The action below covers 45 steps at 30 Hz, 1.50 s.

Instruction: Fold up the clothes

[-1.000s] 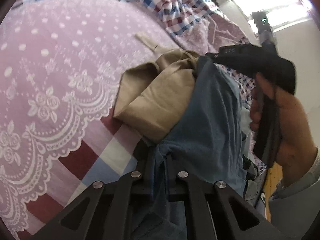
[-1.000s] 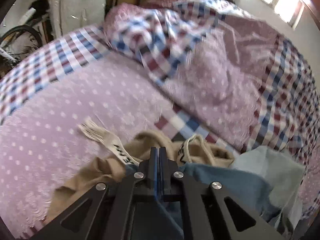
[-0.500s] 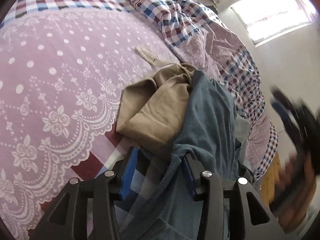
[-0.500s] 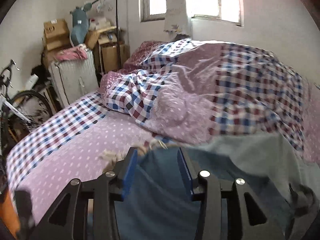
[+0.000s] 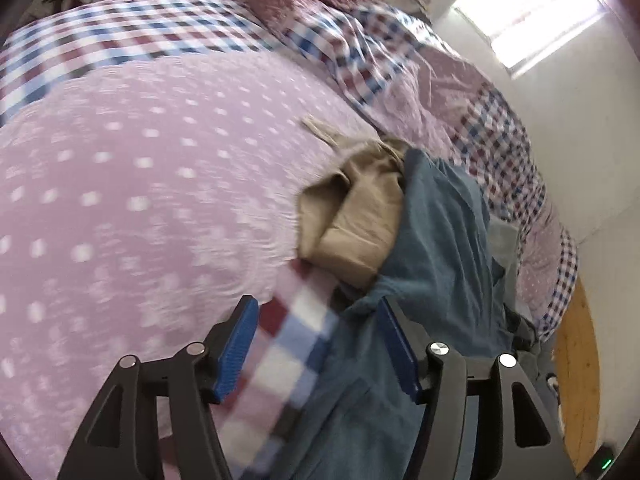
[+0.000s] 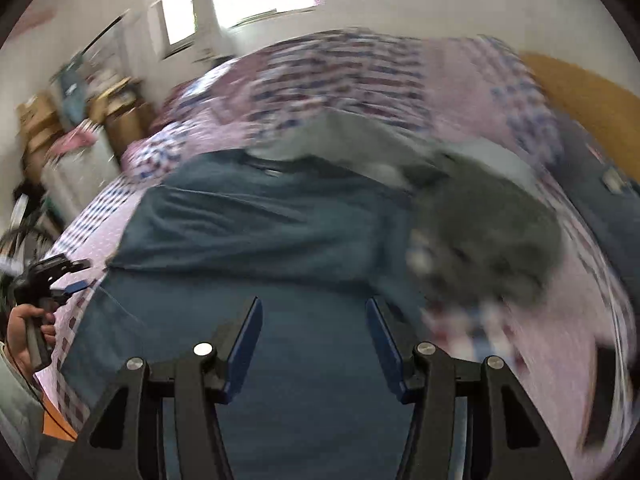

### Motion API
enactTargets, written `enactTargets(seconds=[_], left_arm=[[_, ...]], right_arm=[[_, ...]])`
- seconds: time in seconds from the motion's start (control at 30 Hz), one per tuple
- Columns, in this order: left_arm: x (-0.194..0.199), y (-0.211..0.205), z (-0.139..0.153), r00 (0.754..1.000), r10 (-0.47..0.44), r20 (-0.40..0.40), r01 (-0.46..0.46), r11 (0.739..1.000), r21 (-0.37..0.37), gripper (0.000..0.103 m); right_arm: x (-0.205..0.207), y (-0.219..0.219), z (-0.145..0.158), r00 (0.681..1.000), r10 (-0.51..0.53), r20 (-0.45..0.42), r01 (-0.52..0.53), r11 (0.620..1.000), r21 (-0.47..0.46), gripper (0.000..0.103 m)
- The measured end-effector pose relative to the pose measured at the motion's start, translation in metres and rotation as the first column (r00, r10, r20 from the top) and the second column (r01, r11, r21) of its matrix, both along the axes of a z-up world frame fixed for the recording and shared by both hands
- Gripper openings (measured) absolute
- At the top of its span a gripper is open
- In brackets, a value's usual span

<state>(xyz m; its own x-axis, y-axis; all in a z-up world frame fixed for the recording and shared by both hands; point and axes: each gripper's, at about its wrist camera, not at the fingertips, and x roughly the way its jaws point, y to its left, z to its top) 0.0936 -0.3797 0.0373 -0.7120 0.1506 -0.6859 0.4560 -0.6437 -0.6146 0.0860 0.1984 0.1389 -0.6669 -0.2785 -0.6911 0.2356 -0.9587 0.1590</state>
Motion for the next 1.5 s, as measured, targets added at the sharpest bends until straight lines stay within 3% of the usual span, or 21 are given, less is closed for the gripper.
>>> enactTargets(seconds=[0.13,0.23,0.4,0.53,0.7,0.9,1.07,1.37,1.47,1.5], left_arm=[[0.041,-0.007,-0.002,0.996,0.039,-0.08,-0.032,0.996,0.083,0.066],[0.08,0.001,-0.006,0.99,0.056,-0.129,-0.043,0.994,0.097,0.066],[0.125,0.024,-0.025,0.995,0.03,-0.095,-0.017,0.991,0.134,0.066],[0.149,0.039,-0.024,0.997,-0.006,-0.081,0.015,0.995,0.102,0.066],[0.175,0.053,-0.025,0.997,-0.017,-0.076,0.027,0.99,0.137,0.066],[0.176,0.072,-0.034,0.998,-0.063,-0.017,0.065,0.986,0.155,0.066],[0.169,0.07,-0.044,0.999,-0.046,-0.029,0.051,0.976,0.214,0.066],[0.161,0.068,-0.044,0.997,-0.031,-0.069,0.046,0.974,0.221,0.065],[0.159,0.068,-0.044,0.997,-0.032,-0.065,0.046,0.973,0.226,0.049],[0.159,0.068,-0.045,0.998,-0.033,-0.06,0.046,0.972,0.229,0.039]], right_arm=[[0.046,0.065,-0.027,0.987,-0.142,0.077,0.153,0.975,-0.162,0.058],[0.072,0.099,-0.048,0.969,-0.211,0.128,0.238,0.936,-0.261,0.058],[0.091,0.128,-0.079,0.945,-0.257,0.204,0.315,0.882,-0.35,0.058],[0.099,0.143,-0.1,0.926,-0.262,0.271,0.357,0.84,-0.409,0.058],[0.107,0.157,-0.116,0.909,-0.256,0.328,0.395,0.78,-0.486,0.058],[0.113,0.154,-0.122,0.911,-0.225,0.345,0.384,0.764,-0.518,0.058],[0.116,0.153,-0.124,0.911,-0.217,0.352,0.386,0.749,-0.539,0.058],[0.108,0.146,-0.129,0.917,-0.191,0.351,0.369,0.743,-0.559,0.059],[0.101,0.144,-0.133,0.915,-0.19,0.356,0.37,0.744,-0.556,0.059],[0.1,0.144,-0.133,0.915,-0.192,0.355,0.372,0.743,-0.557,0.059]])
